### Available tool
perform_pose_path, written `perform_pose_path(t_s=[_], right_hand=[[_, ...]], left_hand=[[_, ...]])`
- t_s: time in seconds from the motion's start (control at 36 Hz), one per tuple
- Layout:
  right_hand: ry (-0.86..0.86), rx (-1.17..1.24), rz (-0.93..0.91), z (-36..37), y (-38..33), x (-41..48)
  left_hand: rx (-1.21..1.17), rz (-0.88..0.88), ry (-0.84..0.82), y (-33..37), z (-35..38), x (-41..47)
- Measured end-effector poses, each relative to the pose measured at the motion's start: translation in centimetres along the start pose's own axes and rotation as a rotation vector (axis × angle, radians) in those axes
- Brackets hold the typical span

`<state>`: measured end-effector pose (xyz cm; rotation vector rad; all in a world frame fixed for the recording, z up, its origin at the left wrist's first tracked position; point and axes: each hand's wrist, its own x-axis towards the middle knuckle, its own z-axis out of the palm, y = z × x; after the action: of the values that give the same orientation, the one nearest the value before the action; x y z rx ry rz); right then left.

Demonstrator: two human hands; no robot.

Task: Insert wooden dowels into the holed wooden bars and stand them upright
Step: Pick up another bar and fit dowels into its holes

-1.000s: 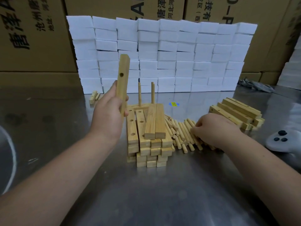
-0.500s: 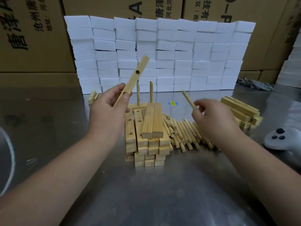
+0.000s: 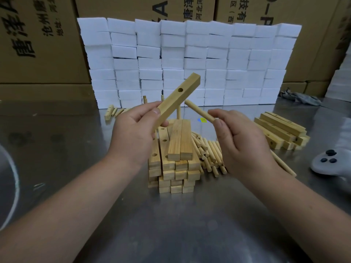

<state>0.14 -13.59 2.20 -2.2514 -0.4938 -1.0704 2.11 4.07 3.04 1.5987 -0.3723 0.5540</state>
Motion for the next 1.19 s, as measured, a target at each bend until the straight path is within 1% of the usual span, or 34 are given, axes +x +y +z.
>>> perform_pose_path(t_s=[0.14, 0.22, 0.36, 0.5, 0.72, 0.86, 0.94, 1.08, 1.14, 1.19], right_hand=[[0.012, -0.001, 0.025, 0.2, 0.2, -0.2], [0.034, 0.012, 0.029, 0.2, 0.2, -0.3], [0.034, -0.002, 0.017, 0.1, 0.1, -0.4], [0.043, 0.0, 0.009, 0.1, 0.0, -0.4], [0.122, 0.033, 0.051, 0.2, 0.4, -0.3], [0.127, 0.018, 0.11, 0.3, 1.0, -0.3], [0.144, 0.02, 0.135, 0.3, 1.2, -0.2], [0.153, 0.021, 0.105, 0.2, 0.8, -0.2], [0.131, 0.029, 0.09, 0.2, 0.6, -0.3], [0.082, 0.047, 0.064, 0.2, 0.5, -0.3]], left_hand=[[0.073, 0.073, -0.016, -0.2, 0.0, -0.2], [0.123, 0.085, 0.026, -0.4, 0.1, -0.2], [0.333, 0.083, 0.075, -0.6, 0.1, 0.2], [0.419, 0.1, 0.102, -0.8, 0.0, 0.5], [0.39, 0.142, 0.043, -0.4, 0.1, 0.1], [0.303, 0.111, -0.004, -0.3, 0.2, -0.2], [0.283, 0.083, -0.004, -0.5, 0.1, -0.1], [0.263, 0.075, 0.002, -0.7, 0.0, -0.1], [0.243, 0.058, -0.002, -0.5, 0.1, -0.1], [0.175, -0.001, 0.016, -0.4, 0.2, 0.1]])
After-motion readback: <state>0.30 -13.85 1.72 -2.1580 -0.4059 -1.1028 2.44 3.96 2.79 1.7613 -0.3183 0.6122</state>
